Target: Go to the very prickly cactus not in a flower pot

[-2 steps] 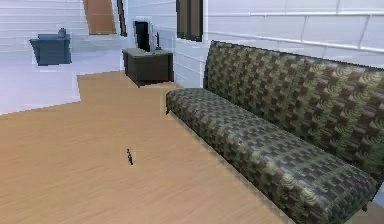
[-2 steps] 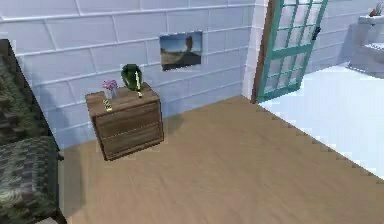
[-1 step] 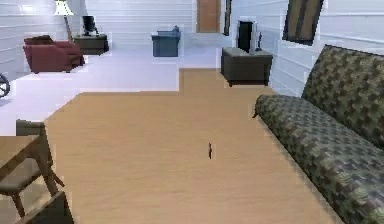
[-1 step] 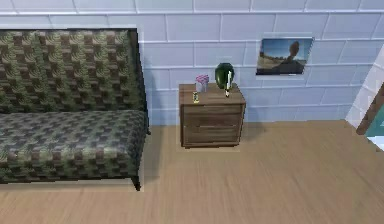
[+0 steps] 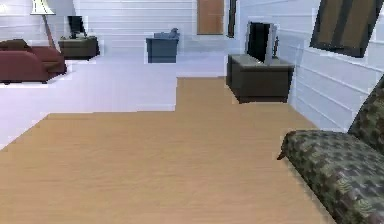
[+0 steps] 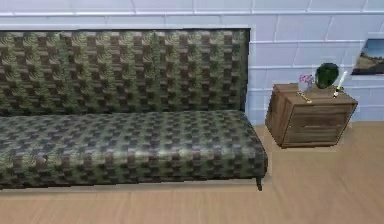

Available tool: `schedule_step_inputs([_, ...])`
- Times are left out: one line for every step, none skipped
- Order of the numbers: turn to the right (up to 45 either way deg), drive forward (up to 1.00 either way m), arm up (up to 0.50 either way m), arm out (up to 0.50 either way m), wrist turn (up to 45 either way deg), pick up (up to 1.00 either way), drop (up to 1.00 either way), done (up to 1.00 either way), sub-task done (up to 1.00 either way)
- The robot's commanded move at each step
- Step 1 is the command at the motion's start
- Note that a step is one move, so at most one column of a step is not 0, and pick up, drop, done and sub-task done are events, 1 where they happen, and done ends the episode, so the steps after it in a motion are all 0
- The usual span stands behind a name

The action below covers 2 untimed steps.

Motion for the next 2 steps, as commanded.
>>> schedule_step_inputs([-42.0,0.0,0.0,0.0,0.0,0.0,0.0,0.0,0.0])
schedule_step_inputs([-3.0,0.0,0.0,0.0,0.0,0.0,0.0,0.0,0.0])
